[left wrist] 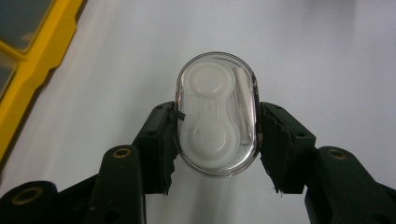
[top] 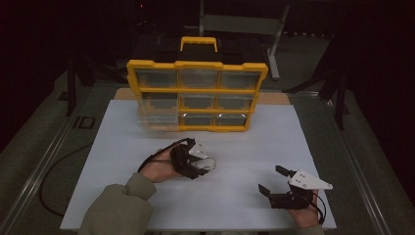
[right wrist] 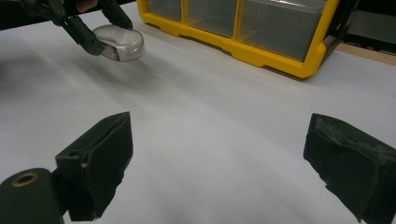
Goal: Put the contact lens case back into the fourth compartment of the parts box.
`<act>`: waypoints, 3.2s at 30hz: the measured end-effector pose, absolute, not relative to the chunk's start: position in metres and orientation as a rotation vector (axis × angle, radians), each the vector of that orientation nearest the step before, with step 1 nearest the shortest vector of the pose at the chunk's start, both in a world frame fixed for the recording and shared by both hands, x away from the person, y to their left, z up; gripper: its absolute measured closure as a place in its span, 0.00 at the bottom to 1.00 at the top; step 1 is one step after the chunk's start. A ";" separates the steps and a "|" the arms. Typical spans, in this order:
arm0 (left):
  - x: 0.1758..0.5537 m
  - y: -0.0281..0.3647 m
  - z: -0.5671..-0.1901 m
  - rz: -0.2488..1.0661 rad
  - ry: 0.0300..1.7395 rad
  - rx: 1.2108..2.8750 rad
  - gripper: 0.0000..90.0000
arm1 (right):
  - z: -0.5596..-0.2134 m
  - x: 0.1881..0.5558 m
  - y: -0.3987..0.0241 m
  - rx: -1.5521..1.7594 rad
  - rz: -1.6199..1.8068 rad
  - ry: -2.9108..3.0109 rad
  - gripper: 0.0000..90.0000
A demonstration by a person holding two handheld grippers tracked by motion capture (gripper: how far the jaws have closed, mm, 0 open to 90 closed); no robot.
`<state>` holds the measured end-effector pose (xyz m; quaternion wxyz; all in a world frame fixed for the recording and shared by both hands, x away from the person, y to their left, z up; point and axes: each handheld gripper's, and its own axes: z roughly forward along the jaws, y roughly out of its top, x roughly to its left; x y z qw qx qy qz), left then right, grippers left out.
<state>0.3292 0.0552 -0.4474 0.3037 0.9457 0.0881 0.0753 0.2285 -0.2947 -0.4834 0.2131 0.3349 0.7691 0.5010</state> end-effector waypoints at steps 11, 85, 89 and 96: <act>0.327 0.066 -0.429 0.222 0.220 2.508 0.55 | -0.483 0.228 -0.294 0.931 1.390 2.135 0.09; 0.359 0.128 -0.318 0.397 0.268 2.458 0.55 | -0.484 0.229 -0.295 0.942 1.404 2.135 0.09; 0.363 0.132 -0.314 0.413 0.282 2.446 0.55 | -0.484 0.229 -0.295 0.942 1.401 2.138 0.09; 0.373 0.143 -0.305 0.440 0.339 2.430 0.55 | -0.484 0.229 -0.295 0.942 1.401 2.135 0.09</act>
